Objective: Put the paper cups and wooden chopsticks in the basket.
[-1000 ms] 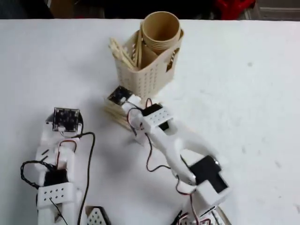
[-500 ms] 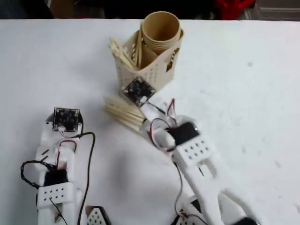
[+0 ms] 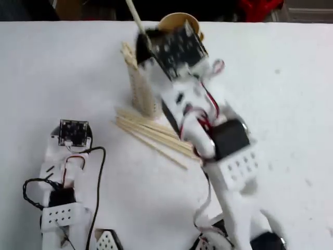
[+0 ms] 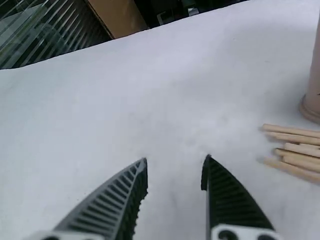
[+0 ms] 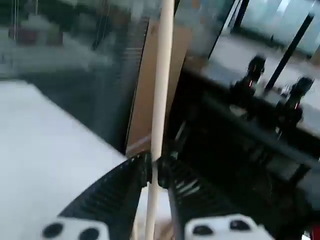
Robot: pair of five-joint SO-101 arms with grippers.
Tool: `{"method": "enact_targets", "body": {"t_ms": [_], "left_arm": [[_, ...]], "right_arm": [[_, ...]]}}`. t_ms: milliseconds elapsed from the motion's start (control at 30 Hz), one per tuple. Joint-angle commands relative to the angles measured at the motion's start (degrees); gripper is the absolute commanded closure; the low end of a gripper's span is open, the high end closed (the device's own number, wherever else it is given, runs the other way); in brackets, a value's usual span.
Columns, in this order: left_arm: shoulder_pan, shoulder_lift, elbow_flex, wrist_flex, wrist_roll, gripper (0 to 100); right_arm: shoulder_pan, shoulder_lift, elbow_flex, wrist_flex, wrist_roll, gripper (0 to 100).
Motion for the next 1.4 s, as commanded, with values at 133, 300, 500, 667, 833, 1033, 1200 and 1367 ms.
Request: {"method": "enact_targets", "body": {"t_ms": [133, 300, 500, 667, 833, 1033, 1200, 1367], "left_arm": [[0.57, -0.84, 0.00, 0.18, 0.44, 81], [0.57, -0.84, 0.00, 0.18, 0.44, 81], [0.57, -0.84, 0.00, 0.18, 0.44, 81], [0.57, -0.84, 0.00, 0.18, 0.44, 81], [0.57, -0.84, 0.00, 0.18, 0.44, 81], [0.57, -0.84, 0.00, 0.18, 0.44, 81], [0.57, -0.84, 0.00, 0.18, 0.44, 81], [0.57, -0.84, 0.00, 0.18, 0.44, 81]], "right_arm": [[-0.22, 15.52, -16.26, -6.46, -0.35, 98.1], [1.45, 18.24, -16.09, -5.14, -7.47, 92.5], [2.86, 18.59, -16.44, 0.57, -8.79, 89.1], [0.92, 15.25, -16.18, 17.45, -4.66, 95.4], [-3.65, 8.92, -16.18, 42.68, 2.81, 97.4], [-6.99, 7.25, -7.38, 52.97, 5.45, 97.5], [-7.16, 7.25, 17.05, 38.73, 8.70, 97.3], [-6.81, 7.34, 36.31, 20.79, 9.41, 97.0]]}}
